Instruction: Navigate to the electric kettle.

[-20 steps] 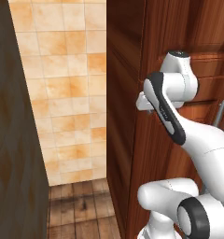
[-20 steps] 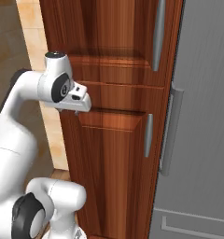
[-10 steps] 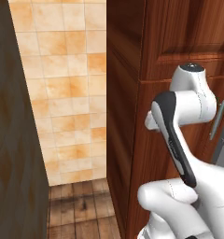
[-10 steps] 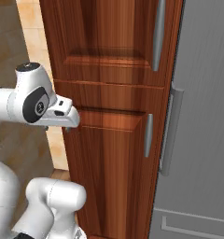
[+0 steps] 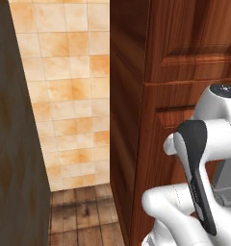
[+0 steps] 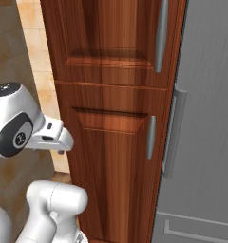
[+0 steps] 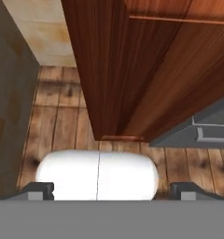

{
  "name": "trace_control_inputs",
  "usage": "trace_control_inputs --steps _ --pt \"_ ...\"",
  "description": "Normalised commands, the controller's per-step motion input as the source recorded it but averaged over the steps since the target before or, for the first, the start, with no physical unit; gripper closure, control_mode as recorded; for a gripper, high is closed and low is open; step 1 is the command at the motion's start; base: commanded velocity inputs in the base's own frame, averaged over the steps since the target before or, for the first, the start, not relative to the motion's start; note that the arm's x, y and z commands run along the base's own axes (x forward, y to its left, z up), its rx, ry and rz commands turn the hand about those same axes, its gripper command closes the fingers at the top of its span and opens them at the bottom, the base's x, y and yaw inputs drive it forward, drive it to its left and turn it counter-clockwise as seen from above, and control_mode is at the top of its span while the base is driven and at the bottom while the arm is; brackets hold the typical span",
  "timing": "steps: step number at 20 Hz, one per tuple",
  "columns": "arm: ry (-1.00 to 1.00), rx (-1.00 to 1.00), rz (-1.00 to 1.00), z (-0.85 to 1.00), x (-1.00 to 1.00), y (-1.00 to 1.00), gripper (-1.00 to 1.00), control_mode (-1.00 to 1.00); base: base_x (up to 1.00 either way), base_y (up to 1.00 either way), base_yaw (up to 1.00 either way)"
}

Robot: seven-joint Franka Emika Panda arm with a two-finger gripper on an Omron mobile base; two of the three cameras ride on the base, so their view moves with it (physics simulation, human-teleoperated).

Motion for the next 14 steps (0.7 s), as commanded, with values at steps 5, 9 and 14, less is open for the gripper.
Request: trace_control_inputs --steps 5,9,14 --pt "0.0 0.0 -0.01 -0.02 -0.42 -0.48 -1.0 1.0 -0.22 -0.4 -0.04" --pt "0.0 0.0 0.0 0.0 0.0 0.0 -1.0 1.0 -0.47 -1.0 -0.12" --pt "0.0 0.0 0.0 0.0 0.0 0.0 -1.0 1.0 -0.3 -1.0 -0.2"
